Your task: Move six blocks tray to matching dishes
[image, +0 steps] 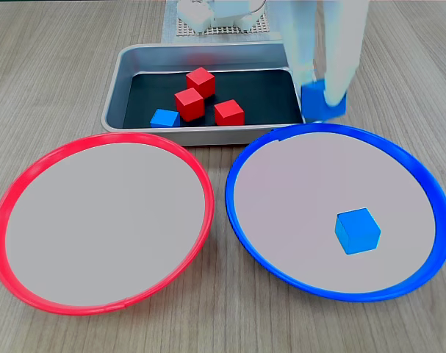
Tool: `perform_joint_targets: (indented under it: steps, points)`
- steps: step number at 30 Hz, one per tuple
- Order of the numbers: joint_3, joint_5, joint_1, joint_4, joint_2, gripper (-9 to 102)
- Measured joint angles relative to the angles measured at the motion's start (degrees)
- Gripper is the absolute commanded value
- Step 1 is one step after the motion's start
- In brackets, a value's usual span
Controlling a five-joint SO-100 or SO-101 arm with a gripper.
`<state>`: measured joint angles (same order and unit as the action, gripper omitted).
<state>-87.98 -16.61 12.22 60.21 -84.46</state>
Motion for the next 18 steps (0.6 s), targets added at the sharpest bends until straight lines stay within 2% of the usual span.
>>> perform_joint_targets:
  steps: [2,6,8,10,13,15,18]
  points:
    - [0.00,-0.53,0.09,-4.04,3.34,8]
    - [0.53,-0.44,0.09,-6.06,6.94,18]
    - [0.70,-0.09,0.09,-6.33,7.38,17]
    - [0.79,-0.09,0.09,-6.15,7.38,10]
    - [1.23,-2.02,0.09,-1.23,6.94,0]
    - [1.23,-4.92,-0.44,3.60,5.01,0]
    - [0.35,-10.46,-2.64,15.38,0.00,0]
